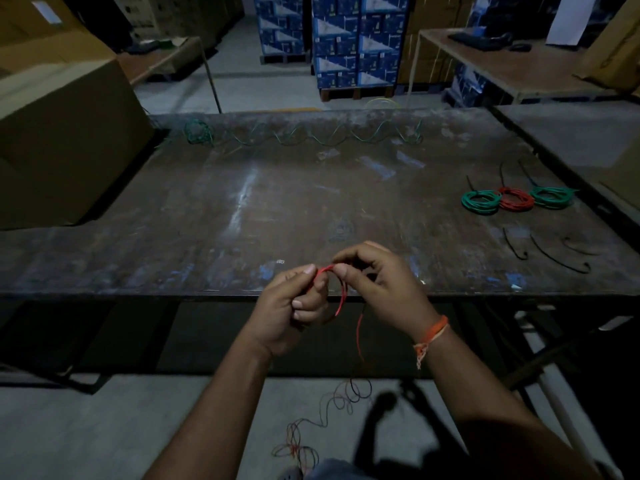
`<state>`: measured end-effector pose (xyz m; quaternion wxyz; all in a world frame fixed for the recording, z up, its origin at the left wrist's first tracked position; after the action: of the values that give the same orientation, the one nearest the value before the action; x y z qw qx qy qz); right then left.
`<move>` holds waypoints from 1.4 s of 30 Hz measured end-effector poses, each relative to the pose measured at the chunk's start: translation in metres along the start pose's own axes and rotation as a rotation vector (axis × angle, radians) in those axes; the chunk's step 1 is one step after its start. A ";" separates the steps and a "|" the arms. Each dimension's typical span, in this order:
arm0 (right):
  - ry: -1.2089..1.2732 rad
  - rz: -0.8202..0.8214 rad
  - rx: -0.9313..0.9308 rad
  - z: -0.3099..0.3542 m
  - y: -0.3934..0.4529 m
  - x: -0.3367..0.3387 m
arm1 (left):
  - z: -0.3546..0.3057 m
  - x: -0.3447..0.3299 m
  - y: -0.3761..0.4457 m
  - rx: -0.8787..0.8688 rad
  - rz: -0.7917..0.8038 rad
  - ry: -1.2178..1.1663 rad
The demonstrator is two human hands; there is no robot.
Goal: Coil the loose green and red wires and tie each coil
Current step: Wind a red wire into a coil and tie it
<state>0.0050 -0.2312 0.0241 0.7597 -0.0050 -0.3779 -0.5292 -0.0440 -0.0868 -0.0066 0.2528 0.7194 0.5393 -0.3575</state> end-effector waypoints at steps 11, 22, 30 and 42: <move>0.321 0.204 -0.169 -0.001 -0.007 -0.037 | 0.001 -0.001 -0.011 0.060 0.062 -0.123; -0.086 0.091 -0.076 0.000 -0.010 -0.038 | 0.002 0.005 -0.005 0.080 0.079 -0.339; 0.178 0.211 -0.272 -0.024 -0.027 -0.051 | -0.009 0.008 -0.002 0.023 0.174 -0.611; -0.067 0.049 -0.224 -0.054 -0.046 -0.018 | -0.076 0.048 0.006 -0.379 -0.019 -0.693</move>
<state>-0.0044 -0.2595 -0.0427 0.7542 -0.1166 -0.3413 -0.5487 -0.0121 -0.0034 0.0023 0.5452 0.4915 0.4849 -0.4755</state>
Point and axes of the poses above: each hand's wrist, its own y-axis towards the middle knuckle, its own x-axis out of the back of the hand, z = x × y, the point moved 5 cm from there along y, towards the middle knuckle, and after that the axes turned 11 degrees about -y, right-handed, at the moved point
